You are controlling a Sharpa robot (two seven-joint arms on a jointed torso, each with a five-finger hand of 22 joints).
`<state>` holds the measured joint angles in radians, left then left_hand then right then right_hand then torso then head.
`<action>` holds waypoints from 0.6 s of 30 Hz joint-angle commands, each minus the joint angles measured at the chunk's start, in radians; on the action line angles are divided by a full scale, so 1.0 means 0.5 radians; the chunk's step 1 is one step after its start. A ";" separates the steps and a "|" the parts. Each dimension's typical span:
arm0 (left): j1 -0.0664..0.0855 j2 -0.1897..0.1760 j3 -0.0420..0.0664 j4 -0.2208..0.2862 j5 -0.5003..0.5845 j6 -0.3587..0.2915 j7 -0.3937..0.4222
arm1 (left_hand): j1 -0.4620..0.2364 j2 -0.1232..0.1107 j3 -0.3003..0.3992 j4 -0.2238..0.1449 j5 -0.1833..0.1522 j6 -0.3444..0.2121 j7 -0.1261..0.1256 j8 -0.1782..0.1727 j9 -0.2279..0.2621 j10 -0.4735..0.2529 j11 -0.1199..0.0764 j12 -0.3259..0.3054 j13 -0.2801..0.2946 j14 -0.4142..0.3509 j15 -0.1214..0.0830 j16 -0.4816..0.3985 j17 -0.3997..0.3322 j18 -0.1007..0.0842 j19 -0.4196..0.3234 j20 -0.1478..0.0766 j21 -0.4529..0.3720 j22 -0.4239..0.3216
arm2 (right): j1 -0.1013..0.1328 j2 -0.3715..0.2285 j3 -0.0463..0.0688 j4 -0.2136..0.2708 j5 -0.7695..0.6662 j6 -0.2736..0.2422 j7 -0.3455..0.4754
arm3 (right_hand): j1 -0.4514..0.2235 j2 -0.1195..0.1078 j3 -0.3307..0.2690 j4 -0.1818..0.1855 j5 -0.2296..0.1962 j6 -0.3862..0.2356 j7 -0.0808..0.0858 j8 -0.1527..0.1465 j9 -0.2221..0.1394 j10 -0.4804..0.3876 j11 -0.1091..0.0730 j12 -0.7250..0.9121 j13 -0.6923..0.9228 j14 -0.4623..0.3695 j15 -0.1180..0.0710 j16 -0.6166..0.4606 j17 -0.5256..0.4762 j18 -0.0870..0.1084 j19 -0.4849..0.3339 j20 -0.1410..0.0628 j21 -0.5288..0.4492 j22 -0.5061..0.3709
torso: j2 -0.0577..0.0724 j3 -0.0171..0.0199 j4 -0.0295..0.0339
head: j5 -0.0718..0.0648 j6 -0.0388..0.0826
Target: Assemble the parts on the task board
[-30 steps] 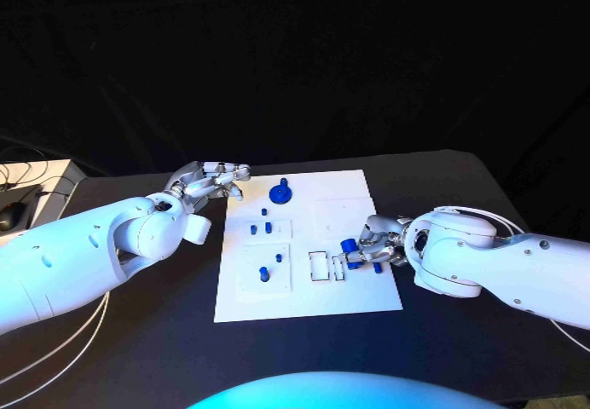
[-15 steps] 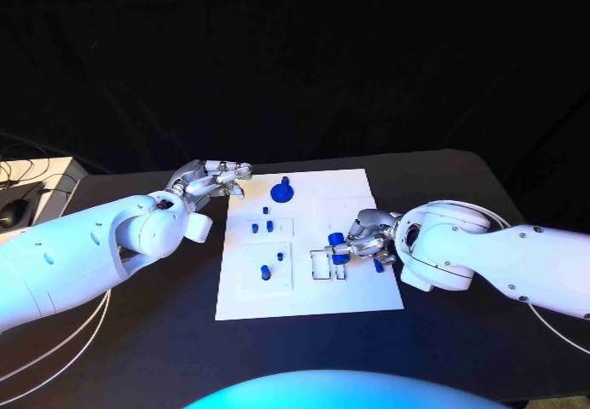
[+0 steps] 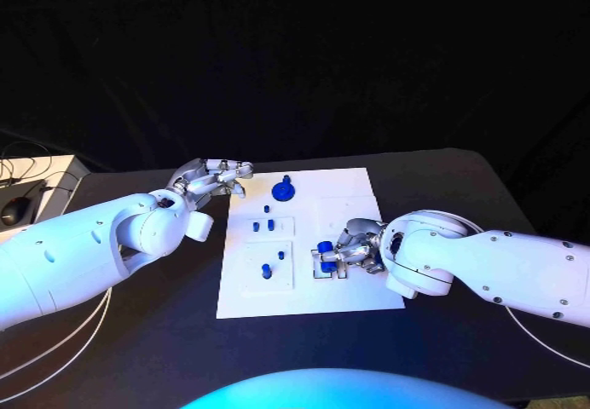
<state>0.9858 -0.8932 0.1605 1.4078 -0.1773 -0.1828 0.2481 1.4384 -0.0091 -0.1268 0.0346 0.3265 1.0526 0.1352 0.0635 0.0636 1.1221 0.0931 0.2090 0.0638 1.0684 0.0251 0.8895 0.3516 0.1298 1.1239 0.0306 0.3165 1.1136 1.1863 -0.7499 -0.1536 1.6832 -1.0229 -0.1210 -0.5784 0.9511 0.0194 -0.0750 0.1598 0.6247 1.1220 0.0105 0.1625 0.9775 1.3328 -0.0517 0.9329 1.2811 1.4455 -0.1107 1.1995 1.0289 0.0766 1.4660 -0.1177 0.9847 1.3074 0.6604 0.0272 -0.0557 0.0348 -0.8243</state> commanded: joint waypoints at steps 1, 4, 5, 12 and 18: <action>0.000 -0.001 0.001 0.008 0.006 0.034 0.015 | 0.004 0.009 -0.003 0.004 -0.003 -0.012 -0.006 0.012 0.003 -0.009 0.001 0.007 0.001 0.004 0.014 -0.006 0.003 -0.015 0.014 0.004 -0.008 0.001 | -0.006 0.010 0.001 -0.010 0.006 -0.016 0.010 | -0.009 0.012 0.222 -0.237 -0.016 0.009 -0.002 0.009 0.003 0.000 -0.010 -0.006 -0.002 0.008 0.000 -0.005 -0.001 -0.019 0.118 -0.012 -0.005 0.267 | 0.000 0.0007 -0.002 | 0.006 -0.004; 0.000 -0.002 0.001 0.009 0.006 0.034 0.016 | 0.004 0.009 -0.003 0.004 -0.003 -0.012 -0.006 0.012 0.003 -0.009 0.001 0.007 0.001 0.004 0.014 -0.006 0.003 -0.015 0.014 0.004 -0.008 0.001 | -0.009 0.017 0.000 -0.018 -0.004 -0.014 0.009 | -0.009 0.013 0.219 -0.237 -0.026 0.008 -0.002 0.008 0.003 -0.001 -0.010 -0.008 -0.003 0.007 0.000 -0.006 -0.002 -0.019 0.118 -0.012 -0.005 0.267 | 0.001 0.0007 -0.003 | 0.009 -0.005; 0.000 -0.002 0.001 0.009 0.006 0.035 0.016 | 0.004 0.009 -0.003 0.004 -0.003 -0.012 -0.006 0.012 0.003 -0.009 0.001 0.007 0.001 0.004 0.014 -0.006 0.003 -0.015 0.014 0.004 -0.008 0.001 | -0.010 0.020 0.000 -0.022 -0.007 -0.014 0.009 | -0.010 0.014 0.217 -0.236 -0.029 0.008 -0.002 0.009 0.003 -0.001 -0.010 -0.008 -0.004 0.007 0.000 -0.006 -0.002 -0.019 0.118 -0.012 -0.006 0.266 | 0.001 0.0007 -0.003 | 0.009 -0.005; 0.001 -0.006 0.001 0.011 0.006 0.039 0.015 | 0.004 0.009 -0.003 0.004 -0.003 -0.012 -0.006 0.012 0.003 -0.009 0.001 0.007 0.001 0.004 0.014 -0.006 0.003 -0.015 0.014 0.004 -0.008 0.001 | -0.014 0.031 0.000 -0.044 -0.015 0.004 0.007 | -0.011 0.015 0.211 -0.235 -0.038 0.009 -0.002 0.009 0.004 -0.001 -0.009 -0.010 -0.006 0.007 0.000 -0.007 -0.002 -0.019 0.118 -0.011 -0.007 0.266 | 0.000 0.0017 -0.001 | 0.014 -0.007; 0.001 -0.009 0.001 0.013 0.006 0.039 0.014 | 0.003 0.009 -0.006 0.006 -0.003 -0.011 -0.006 0.012 0.003 -0.010 0.001 0.007 0.001 0.004 0.014 -0.008 0.003 -0.015 0.014 0.004 -0.010 0.002 | -0.015 0.038 -0.001 -0.039 -0.013 0.067 0.004 | -0.013 0.005 0.189 -0.241 -0.111 0.010 0.000 0.010 0.003 -0.003 -0.008 -0.012 -0.008 0.007 0.002 -0.006 0.001 -0.020 0.117 -0.010 -0.005 0.267 | 0.001 0.0014 -0.003 | 0.019 -0.013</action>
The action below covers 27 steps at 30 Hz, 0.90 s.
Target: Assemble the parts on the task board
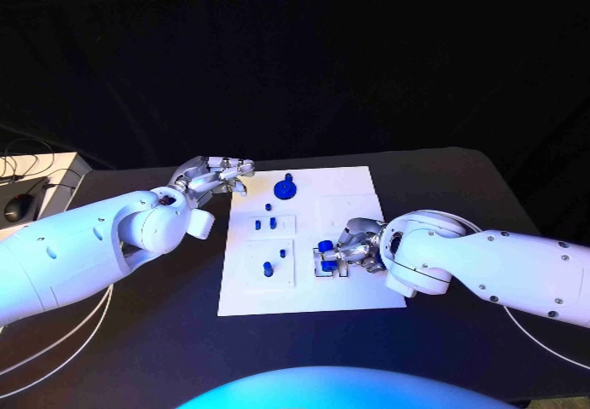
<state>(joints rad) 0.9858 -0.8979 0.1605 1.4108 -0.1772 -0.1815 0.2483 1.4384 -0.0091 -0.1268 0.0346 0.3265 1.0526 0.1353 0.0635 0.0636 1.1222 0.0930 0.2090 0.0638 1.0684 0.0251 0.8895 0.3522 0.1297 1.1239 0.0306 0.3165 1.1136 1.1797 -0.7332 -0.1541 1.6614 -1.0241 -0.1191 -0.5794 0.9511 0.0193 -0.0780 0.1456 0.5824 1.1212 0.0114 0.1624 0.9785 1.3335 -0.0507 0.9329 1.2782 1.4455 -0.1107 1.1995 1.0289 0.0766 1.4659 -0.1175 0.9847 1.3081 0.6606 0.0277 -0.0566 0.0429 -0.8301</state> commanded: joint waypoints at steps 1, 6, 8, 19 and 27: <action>0.001 0.000 0.001 0.007 0.006 0.037 0.014 | 0.003 0.009 -0.006 0.006 -0.003 -0.011 -0.006 0.012 0.003 -0.010 0.002 0.007 0.001 0.004 0.014 -0.008 0.002 -0.015 0.014 0.004 -0.010 0.002 | -0.002 0.006 -0.001 0.005 -0.011 0.071 0.006 | -0.013 0.004 0.193 -0.213 -0.033 0.012 -0.002 0.010 0.001 -0.005 -0.010 -0.013 -0.003 0.007 0.002 -0.006 0.000 -0.020 0.117 -0.010 -0.004 0.266 | 0.000 0.0007 -0.001 | 0.005 -0.003; 0.001 -0.001 0.001 0.008 0.006 0.039 0.013 | 0.003 0.009 -0.006 0.006 -0.004 -0.011 -0.006 0.012 0.003 -0.010 0.001 0.007 0.001 0.004 0.014 -0.007 0.002 -0.015 0.015 0.004 -0.010 0.002 | -0.004 0.010 -0.002 0.006 -0.012 0.088 0.006 | -0.005 0.007 0.182 -0.223 -0.044 0.014 -0.003 0.010 0.000 -0.005 -0.010 -0.009 -0.002 0.007 0.002 -0.006 0.002 -0.020 0.117 -0.010 -0.002 0.267 | -0.001 0.0010 -0.001 | 0.007 -0.005; 0.001 -0.001 0.001 0.008 0.006 0.040 0.013 | 0.004 0.010 -0.006 0.006 -0.004 -0.011 -0.006 0.012 0.003 -0.010 0.001 0.008 0.002 0.006 0.014 -0.007 0.003 -0.015 0.016 0.003 -0.010 0.002 | -0.004 0.010 -0.002 0.008 -0.013 0.090 0.006 | -0.005 0.007 0.182 -0.223 -0.044 0.014 -0.003 0.010 0.000 -0.004 -0.010 -0.009 -0.002 0.007 0.002 -0.006 0.002 -0.020 0.117 -0.010 -0.002 0.267 | 0.000 0.0006 -0.001 | 0.011 -0.008; 0.001 -0.003 0.001 0.010 0.006 0.045 0.010 | 0.006 0.011 -0.006 0.006 -0.003 -0.011 -0.006 0.012 0.003 -0.012 0.002 0.007 0.001 0.004 0.014 -0.007 0.003 -0.015 0.015 0.003 -0.011 0.003 | -0.007 0.014 -0.003 0.001 -0.048 0.077 0.007 | -0.004 0.011 0.177 -0.229 -0.044 0.015 -0.004 0.012 0.000 -0.005 -0.011 -0.009 -0.003 0.007 0.001 -0.007 0.002 -0.020 0.117 -0.010 0.000 0.267 | 0.000 -0.0002 -0.002 | 0.015 -0.006; 0.001 -0.005 0.001 0.012 0.006 0.045 0.009 | 0.006 0.011 -0.006 0.006 -0.003 -0.011 -0.006 0.012 0.003 -0.012 0.002 0.007 0.001 0.004 0.014 -0.007 0.003 -0.015 0.015 0.003 -0.011 0.003 | -0.007 0.026 -0.003 -0.033 -0.072 0.080 0.004 | -0.035 -0.002 0.131 -0.207 -0.234 0.014 0.002 0.010 -0.004 -0.009 -0.006 -0.015 -0.007 0.007 0.005 -0.009 0.003 -0.019 0.116 -0.008 -0.006 0.266 | 0.001 0.0008 0.000 | 0.016 -0.008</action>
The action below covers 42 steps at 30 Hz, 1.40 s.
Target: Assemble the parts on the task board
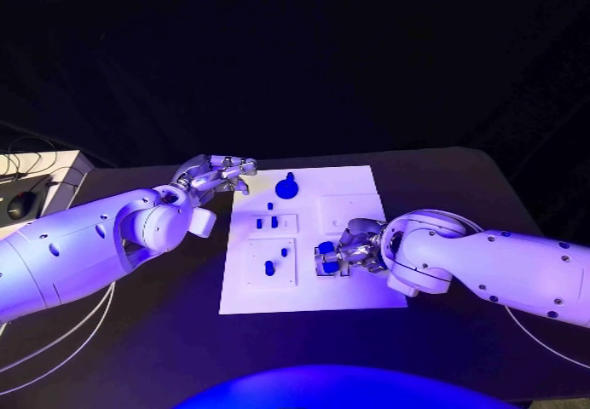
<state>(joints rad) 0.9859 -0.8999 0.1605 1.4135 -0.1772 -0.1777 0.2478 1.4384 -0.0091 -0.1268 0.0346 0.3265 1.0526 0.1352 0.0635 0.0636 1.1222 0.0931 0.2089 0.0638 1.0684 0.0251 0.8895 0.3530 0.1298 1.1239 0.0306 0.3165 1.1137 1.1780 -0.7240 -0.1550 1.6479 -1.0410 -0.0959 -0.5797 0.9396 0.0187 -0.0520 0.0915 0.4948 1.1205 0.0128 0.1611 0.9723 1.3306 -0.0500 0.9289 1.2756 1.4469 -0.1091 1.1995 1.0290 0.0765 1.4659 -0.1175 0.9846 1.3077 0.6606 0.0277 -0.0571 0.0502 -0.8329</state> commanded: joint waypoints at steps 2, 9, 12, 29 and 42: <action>0.001 -0.001 0.001 0.007 0.006 0.037 0.010 | 0.004 0.010 -0.008 0.007 -0.003 -0.013 -0.005 0.012 0.003 -0.012 0.002 0.007 0.001 0.004 0.015 -0.008 0.002 -0.015 0.015 0.004 -0.012 0.004 | -0.004 0.011 -0.002 -0.011 -0.044 0.040 0.004 | -0.020 -0.010 0.060 -0.089 -0.163 0.016 0.001 0.012 0.007 -0.004 -0.006 -0.009 -0.004 0.004 0.002 -0.010 0.002 -0.018 0.116 -0.007 -0.008 0.266 | 0.001 0.0015 0.001 | 0.002 -0.004; 0.001 -0.003 0.001 0.008 0.006 0.031 0.010 | 0.005 0.006 -0.009 0.006 -0.002 -0.040 -0.002 0.012 0.004 -0.023 0.005 0.004 0.002 0.004 0.018 -0.009 0.001 -0.015 0.015 0.005 -0.013 0.004 | -0.004 0.015 -0.003 -0.018 -0.057 0.051 0.003 | -0.034 -0.042 0.026 -0.051 -0.377 0.014 0.006 0.003 -0.004 -0.012 -0.001 -0.018 -0.011 0.003 0.006 -0.017 -0.001 -0.016 0.114 -0.003 -0.017 0.265 | 0.000 0.0012 -0.001 | 0.004 -0.006; 0.001 -0.004 0.001 0.008 0.007 0.031 0.010 | 0.005 0.006 -0.009 0.006 -0.002 -0.040 -0.002 0.012 0.004 -0.023 0.005 0.004 0.002 0.004 0.018 -0.009 0.001 -0.015 0.015 0.005 -0.013 0.004 | -0.004 0.015 -0.004 -0.018 -0.061 0.048 0.003 | -0.029 -0.061 0.037 -0.022 -0.400 0.016 0.007 0.001 -0.009 -0.013 0.000 -0.018 -0.014 0.003 0.007 -0.019 0.000 -0.015 0.114 -0.001 -0.019 0.265 | 0.000 0.0012 -0.001 | 0.004 -0.006; 0.001 -0.005 0.001 0.008 0.008 0.031 0.009 | 0.002 0.005 -0.012 0.007 -0.003 -0.043 0.002 0.012 0.002 -0.026 0.007 0.007 0.002 0.005 0.018 -0.010 0.001 -0.014 0.016 0.006 -0.015 0.005 | -0.005 0.008 -0.004 -0.010 -0.076 -0.039 0.010 | -0.099 -0.288 0.215 0.381 -0.766 0.016 0.007 0.005 -0.014 -0.019 0.005 -0.025 -0.030 0.005 0.007 -0.030 0.004 -0.016 0.114 0.000 -0.017 0.266 | 0.001 0.0007 0.001 | 0.001 -0.004; 0.001 -0.007 0.001 0.008 0.010 0.041 0.007 | 0.001 0.006 -0.013 0.010 -0.002 -0.047 0.004 0.013 0.003 -0.036 0.010 0.007 0.001 0.001 0.020 -0.013 0.001 -0.013 0.013 0.009 -0.020 0.003 | -0.014 -0.029 -0.004 0.035 -0.050 -0.059 0.043 | -0.177 -0.354 0.206 0.397 -0.724 0.021 0.004 0.022 -0.001 -0.013 -0.002 -0.015 -0.026 0.007 0.006 -0.020 0.018 -0.019 0.116 -0.003 0.010 0.271 | 0.000 0.0030 0.001 | 0.003 -0.001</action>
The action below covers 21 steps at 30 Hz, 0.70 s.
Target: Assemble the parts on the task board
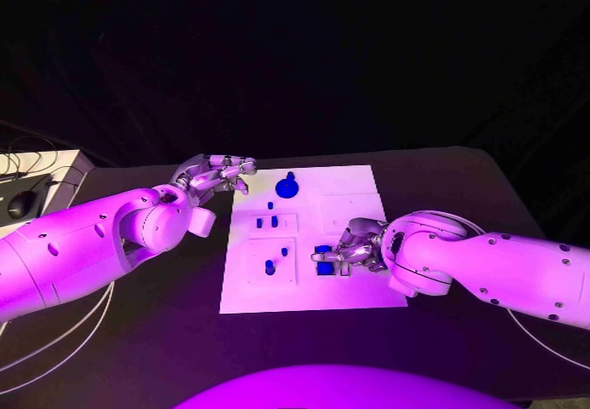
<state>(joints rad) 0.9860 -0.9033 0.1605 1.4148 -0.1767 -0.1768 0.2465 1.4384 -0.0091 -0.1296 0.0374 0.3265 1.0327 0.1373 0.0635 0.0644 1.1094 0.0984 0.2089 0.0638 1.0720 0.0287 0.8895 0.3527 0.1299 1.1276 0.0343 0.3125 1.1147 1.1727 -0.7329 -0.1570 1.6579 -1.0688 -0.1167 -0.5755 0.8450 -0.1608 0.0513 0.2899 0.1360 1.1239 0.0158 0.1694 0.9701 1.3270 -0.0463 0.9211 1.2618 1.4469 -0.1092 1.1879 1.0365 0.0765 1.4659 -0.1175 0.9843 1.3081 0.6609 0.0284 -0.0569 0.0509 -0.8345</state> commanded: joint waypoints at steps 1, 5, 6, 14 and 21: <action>0.001 0.000 0.001 0.005 0.009 0.039 0.009 | 0.001 0.006 -0.007 0.004 -0.002 -0.007 0.000 0.013 0.002 -0.011 0.000 0.007 0.001 -0.007 0.013 -0.013 0.001 -0.014 0.006 0.001 -0.012 0.001 | -0.003 -0.015 0.000 0.019 0.007 -0.018 0.037 | 0.015 0.006 0.000 0.000 -0.007 0.015 -0.002 0.007 0.004 -0.005 -0.009 0.002 0.002 0.007 0.006 0.003 0.003 -0.019 0.117 -0.003 0.011 0.271 | -0.001 0.0022 0.001 | 0.003 0.002; 0.001 -0.002 0.001 0.005 0.009 0.040 0.009 | 0.001 0.006 -0.007 0.004 -0.002 -0.007 0.000 0.013 0.002 -0.011 0.000 0.007 0.001 -0.007 0.013 -0.013 0.001 -0.014 0.006 0.001 -0.012 0.001 | -0.006 -0.052 0.000 0.054 0.015 -0.035 0.052 | 0.062 0.037 -0.003 -0.009 -0.008 0.016 -0.006 0.018 0.012 0.002 -0.013 0.008 0.005 0.007 0.003 0.007 0.006 -0.021 0.117 -0.006 0.021 0.272 | 0.000 0.0023 -0.001 | 0.004 0.002; 0.001 -0.002 0.001 0.005 0.009 0.040 0.010 | 0.001 0.006 -0.007 0.004 -0.002 -0.007 0.000 0.013 0.002 -0.011 0.000 0.007 0.001 -0.007 0.013 -0.013 0.001 -0.014 0.006 0.001 -0.012 0.001 | -0.006 -0.065 0.001 0.065 0.019 -0.045 0.059 | 0.071 0.044 -0.004 -0.012 -0.005 0.017 -0.007 0.020 0.013 0.003 -0.013 0.009 0.005 0.007 0.003 0.008 0.007 -0.021 0.117 -0.006 0.023 0.272 | 0.000 0.0025 -0.001 | 0.004 0.004; 0.000 -0.002 0.001 0.003 0.009 0.039 0.021 | 0.005 0.006 -0.006 0.002 -0.003 -0.007 0.000 0.014 0.001 -0.011 -0.001 0.011 0.002 -0.008 0.013 -0.012 0.002 -0.012 0.006 0.003 -0.013 0.002 | 0.001 -0.207 0.015 0.161 0.077 -0.163 0.190 | 0.150 0.145 -0.056 -0.159 0.079 0.013 -0.007 0.026 0.011 0.006 -0.013 0.012 0.010 0.007 0.003 0.011 0.009 -0.022 0.114 -0.006 0.043 0.275 | -0.003 0.0020 -0.005 | -0.002 0.012; 0.000 0.001 0.001 -0.003 0.009 0.043 0.029 | 0.008 0.006 -0.005 -0.001 -0.002 -0.005 -0.001 0.015 0.001 -0.010 -0.001 0.015 0.002 -0.009 0.012 -0.011 0.003 -0.011 0.006 0.003 -0.013 0.004 | 0.054 -0.382 0.034 0.216 0.123 -0.133 0.258 | 0.165 0.180 -0.091 -0.225 0.123 0.015 -0.006 0.020 0.003 0.006 -0.013 0.012 0.012 0.008 0.004 0.015 0.013 -0.023 0.113 -0.006 0.056 0.277 | -0.004 0.0020 -0.004 | -0.021 0.027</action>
<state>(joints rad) 0.9858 -0.9043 0.1605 1.4133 -0.1763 -0.1743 0.2479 1.4384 -0.0091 -0.1295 0.0374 0.3265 1.0328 0.1372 0.0673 0.0643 1.1095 0.0983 0.2127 0.0638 1.0699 0.0309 0.8895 0.3526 0.1298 1.1275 0.0342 0.3125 1.1151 1.1950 -0.9129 -0.1410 1.7610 -1.0318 -0.1759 -0.4954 0.9295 -0.0823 0.0071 0.1868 0.1939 1.1279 0.0118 0.1816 0.9737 1.3309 -0.0501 0.9243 1.2665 1.4469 -0.1092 1.1903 1.0415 0.0765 1.4659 -0.1175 1.0073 1.3078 0.6592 0.0294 -0.0588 0.0439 -0.8237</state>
